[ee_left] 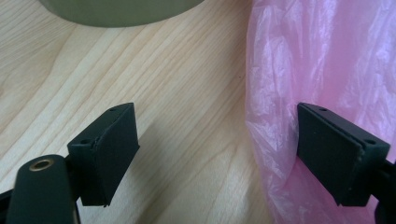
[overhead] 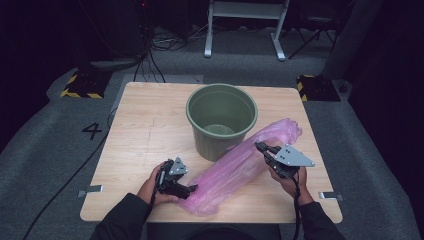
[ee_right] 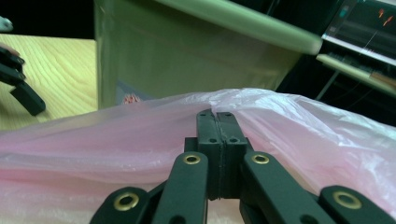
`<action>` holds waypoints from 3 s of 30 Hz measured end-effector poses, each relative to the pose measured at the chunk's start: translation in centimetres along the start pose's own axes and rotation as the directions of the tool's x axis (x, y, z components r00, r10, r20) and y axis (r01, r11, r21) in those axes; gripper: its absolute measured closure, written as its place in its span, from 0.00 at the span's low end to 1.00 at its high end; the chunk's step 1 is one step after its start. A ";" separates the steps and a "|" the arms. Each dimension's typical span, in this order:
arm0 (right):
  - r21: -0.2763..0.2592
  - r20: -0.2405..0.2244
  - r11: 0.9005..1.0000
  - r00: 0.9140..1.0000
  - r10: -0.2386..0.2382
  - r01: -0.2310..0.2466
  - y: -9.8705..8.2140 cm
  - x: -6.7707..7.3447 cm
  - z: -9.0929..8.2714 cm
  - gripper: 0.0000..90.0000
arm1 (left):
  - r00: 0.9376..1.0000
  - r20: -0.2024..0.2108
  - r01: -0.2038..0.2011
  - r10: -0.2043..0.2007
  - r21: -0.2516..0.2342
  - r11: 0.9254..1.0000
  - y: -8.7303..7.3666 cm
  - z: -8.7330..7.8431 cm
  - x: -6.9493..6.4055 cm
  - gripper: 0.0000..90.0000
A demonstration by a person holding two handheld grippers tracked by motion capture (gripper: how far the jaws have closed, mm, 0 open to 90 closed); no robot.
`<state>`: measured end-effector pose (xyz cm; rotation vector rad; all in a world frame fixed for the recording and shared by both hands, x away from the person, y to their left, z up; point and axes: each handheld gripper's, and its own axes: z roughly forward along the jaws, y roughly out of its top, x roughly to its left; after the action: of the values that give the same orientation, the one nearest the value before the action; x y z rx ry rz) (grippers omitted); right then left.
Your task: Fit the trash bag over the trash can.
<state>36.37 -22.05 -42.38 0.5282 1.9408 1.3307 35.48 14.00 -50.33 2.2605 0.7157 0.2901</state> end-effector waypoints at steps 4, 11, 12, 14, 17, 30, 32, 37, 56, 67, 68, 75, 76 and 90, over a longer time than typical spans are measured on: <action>-0.040 -0.002 0.999 1.000 -0.021 0.021 0.8 0.5 -1.0 1.00 | 1.000 -0.006 -0.011 0.011 0.000 1.000 0.3 0.2 -0.2 0.17; -0.081 0.004 0.991 0.994 -0.110 0.110 2.3 1.5 -2.1 1.00 | 0.999 -0.025 -0.042 0.042 0.011 0.999 0.9 0.4 -0.9 0.21; -0.085 0.005 0.989 0.992 -0.122 0.122 2.6 1.6 -2.2 1.00 | 0.999 -0.028 -0.039 0.039 0.010 0.999 1.0 0.4 -1.0 0.21; -0.098 -0.008 0.984 0.988 -0.153 0.152 3.3 1.6 -2.4 1.00 | 0.998 -0.049 -0.052 0.051 -0.025 0.998 1.3 0.0 -1.4 0.22; -0.111 -0.028 0.978 0.983 -0.180 0.176 4.2 1.5 -2.5 1.00 | 0.998 -0.033 -0.050 0.048 -0.058 0.997 1.6 -0.6 -1.7 0.24; -0.146 -0.061 0.933 0.938 -0.341 0.330 9.5 2.7 -0.3 0.99 | 0.992 -0.013 -0.123 0.123 -0.221 0.968 4.7 -3.9 -4.5 0.26; -0.165 -0.089 0.928 0.932 -0.352 0.334 10.7 2.8 0.5 1.00 | 0.992 -0.029 -0.130 0.127 -0.230 0.964 5.0 -3.9 -4.7 0.26; -0.180 -0.119 0.916 0.916 -0.383 0.359 12.2 3.9 1.2 1.00 | 0.993 0.001 -0.112 0.117 -0.278 0.954 5.6 -4.3 -5.0 0.28; -0.249 -0.170 0.919 0.920 -0.352 0.306 11.8 4.7 -0.7 0.84 | 0.982 -0.100 -0.186 0.160 -0.374 0.909 6.1 -5.4 -5.3 0.99; -0.224 -0.101 0.955 0.970 -0.222 0.196 11.9 1.7 -1.6 0.56 | 0.981 -0.132 -0.183 0.145 -0.349 0.919 4.8 -7.3 -4.1 0.99; -0.227 -0.056 0.959 0.981 -0.187 0.170 12.3 0.7 -2.1 0.51 | 0.979 -0.133 -0.192 0.155 -0.334 0.923 4.7 -7.5 -3.8 0.99; -0.154 0.003 0.985 0.997 -0.076 0.076 14.4 -2.8 -1.9 0.35 | 0.978 -0.136 -0.194 0.157 -0.328 0.925 4.8 -8.1 -3.3 0.99; -0.117 -0.016 0.993 0.999 -0.031 0.029 14.6 -4.0 -0.9 0.32 | 0.976 -0.139 -0.203 0.165 -0.326 0.923 4.8 -8.4 -3.2 0.99; 0.016 -0.256 0.990 0.957 0.140 -0.141 12.3 -6.9 6.8 0.96 | 0.980 -0.144 -0.181 0.139 -0.342 0.922 4.2 -10.0 -1.9 0.99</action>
<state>45.25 -17.72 -30.28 0.5225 2.1424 1.5562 31.59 16.35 -40.32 1.9690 0.4900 0.5873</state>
